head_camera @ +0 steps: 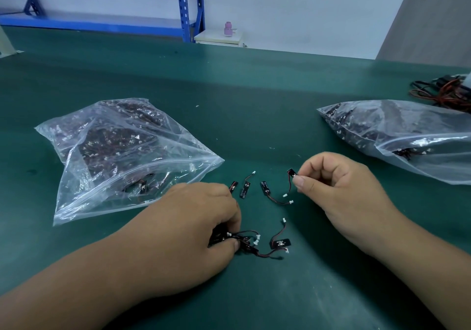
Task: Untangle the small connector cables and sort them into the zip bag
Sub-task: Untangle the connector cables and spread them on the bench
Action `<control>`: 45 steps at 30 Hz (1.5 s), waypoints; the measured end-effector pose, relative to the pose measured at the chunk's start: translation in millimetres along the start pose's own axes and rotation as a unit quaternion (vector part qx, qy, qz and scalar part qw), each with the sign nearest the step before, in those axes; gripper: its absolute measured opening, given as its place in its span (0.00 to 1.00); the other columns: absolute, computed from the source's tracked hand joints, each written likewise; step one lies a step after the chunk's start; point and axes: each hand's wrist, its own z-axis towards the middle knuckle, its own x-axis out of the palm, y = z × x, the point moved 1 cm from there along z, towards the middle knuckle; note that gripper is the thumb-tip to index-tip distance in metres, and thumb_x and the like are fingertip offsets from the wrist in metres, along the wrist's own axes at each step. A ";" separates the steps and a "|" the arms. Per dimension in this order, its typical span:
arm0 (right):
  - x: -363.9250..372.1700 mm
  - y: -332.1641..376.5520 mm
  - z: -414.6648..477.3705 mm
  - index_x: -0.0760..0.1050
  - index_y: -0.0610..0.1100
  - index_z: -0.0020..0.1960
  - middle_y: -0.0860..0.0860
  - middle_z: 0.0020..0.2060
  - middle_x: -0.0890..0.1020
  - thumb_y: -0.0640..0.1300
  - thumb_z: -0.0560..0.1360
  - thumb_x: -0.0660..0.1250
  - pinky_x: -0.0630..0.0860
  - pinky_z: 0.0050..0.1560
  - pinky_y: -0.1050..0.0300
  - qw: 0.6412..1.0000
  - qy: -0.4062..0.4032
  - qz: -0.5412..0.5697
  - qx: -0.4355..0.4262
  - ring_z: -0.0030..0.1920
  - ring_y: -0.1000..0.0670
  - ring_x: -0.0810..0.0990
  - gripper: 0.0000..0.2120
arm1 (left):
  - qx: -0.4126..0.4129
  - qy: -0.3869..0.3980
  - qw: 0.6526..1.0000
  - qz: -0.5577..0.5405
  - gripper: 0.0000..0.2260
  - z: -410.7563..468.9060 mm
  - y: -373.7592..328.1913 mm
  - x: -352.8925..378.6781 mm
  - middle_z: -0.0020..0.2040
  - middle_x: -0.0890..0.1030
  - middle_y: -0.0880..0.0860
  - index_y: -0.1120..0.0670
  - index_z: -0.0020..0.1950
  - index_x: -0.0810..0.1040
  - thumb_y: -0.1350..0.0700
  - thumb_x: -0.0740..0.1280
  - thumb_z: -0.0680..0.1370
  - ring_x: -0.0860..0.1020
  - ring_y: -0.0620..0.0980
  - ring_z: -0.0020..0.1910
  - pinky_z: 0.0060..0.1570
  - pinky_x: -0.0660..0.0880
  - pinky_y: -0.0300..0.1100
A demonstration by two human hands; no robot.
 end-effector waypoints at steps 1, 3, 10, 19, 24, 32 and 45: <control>0.3 -1.1 -0.1 0.80 0.51 0.41 0.48 0.35 0.82 0.40 0.73 0.74 0.73 0.37 0.58 1.000 -0.009 -0.004 0.005 0.34 0.54 0.75 0.07 | 0.004 -0.001 1.000 -0.002 0.06 -0.5 -0.6 -0.1 0.43 0.73 0.39 0.41 0.43 0.73 0.41 0.64 0.72 0.72 0.38 0.47 0.52 0.69 0.37; 1.6 -1.7 -1.5 0.80 0.51 0.42 0.54 0.36 0.83 0.39 0.74 0.74 0.74 0.38 0.63 1.000 -0.025 -0.007 0.011 0.35 0.56 0.76 0.07 | 0.007 -0.004 1.000 -0.007 0.05 -1.4 -0.9 -0.3 0.44 0.73 0.39 0.41 0.43 0.72 0.42 0.64 0.72 0.72 0.38 0.48 0.53 0.69 0.38; -0.7 19.6 -17.2 0.81 0.54 0.44 0.57 0.36 0.77 0.51 0.68 0.71 0.72 0.38 0.64 0.958 0.184 -0.178 -0.127 0.38 0.54 0.78 0.05 | 0.020 -0.010 0.999 -0.029 0.02 -0.2 -1.3 -2.2 0.41 0.74 0.41 0.44 0.42 0.74 0.52 0.65 0.71 0.74 0.40 0.44 0.49 0.72 0.41; -4.3 21.5 -16.1 0.75 0.56 0.44 0.61 0.43 0.75 0.55 0.74 0.71 0.75 0.41 0.54 0.916 0.246 -0.280 -0.150 0.43 0.55 0.76 0.06 | 0.024 -0.004 0.999 -0.031 0.02 -1.1 -0.6 -2.5 0.41 0.74 0.41 0.44 0.42 0.74 0.51 0.65 0.72 0.74 0.41 0.44 0.48 0.71 0.39; -8.5 21.7 -15.0 0.71 0.58 0.46 0.62 0.49 0.70 0.63 0.73 0.66 0.74 0.46 0.54 0.905 0.244 -0.328 -0.118 0.45 0.60 0.73 0.11 | 0.016 0.003 1.000 -0.018 0.05 -2.9 0.4 -0.7 0.43 0.74 0.38 0.40 0.47 0.73 0.45 0.65 0.72 0.73 0.39 0.47 0.52 0.68 0.36; -4.8 18.2 -16.2 0.70 0.64 0.52 0.64 0.51 0.69 0.63 0.72 0.67 0.73 0.54 0.53 0.915 0.241 -0.311 -0.093 0.54 0.56 0.71 0.12 | 0.021 -0.001 1.000 -0.016 0.04 -1.7 1.1 1.0 0.41 0.73 0.38 0.40 0.47 0.75 0.44 0.64 0.74 0.73 0.38 0.45 0.53 0.69 0.40; -0.9 14.6 -10.3 0.75 0.58 0.45 0.66 0.50 0.70 0.56 0.74 0.69 0.67 0.55 0.61 0.916 0.265 -0.292 -0.075 0.54 0.62 0.69 0.04 | 0.032 -0.006 0.999 -0.017 0.11 -1.0 2.8 1.6 0.45 0.74 0.37 0.39 0.51 0.77 0.37 0.61 0.75 0.72 0.39 0.50 0.57 0.69 0.42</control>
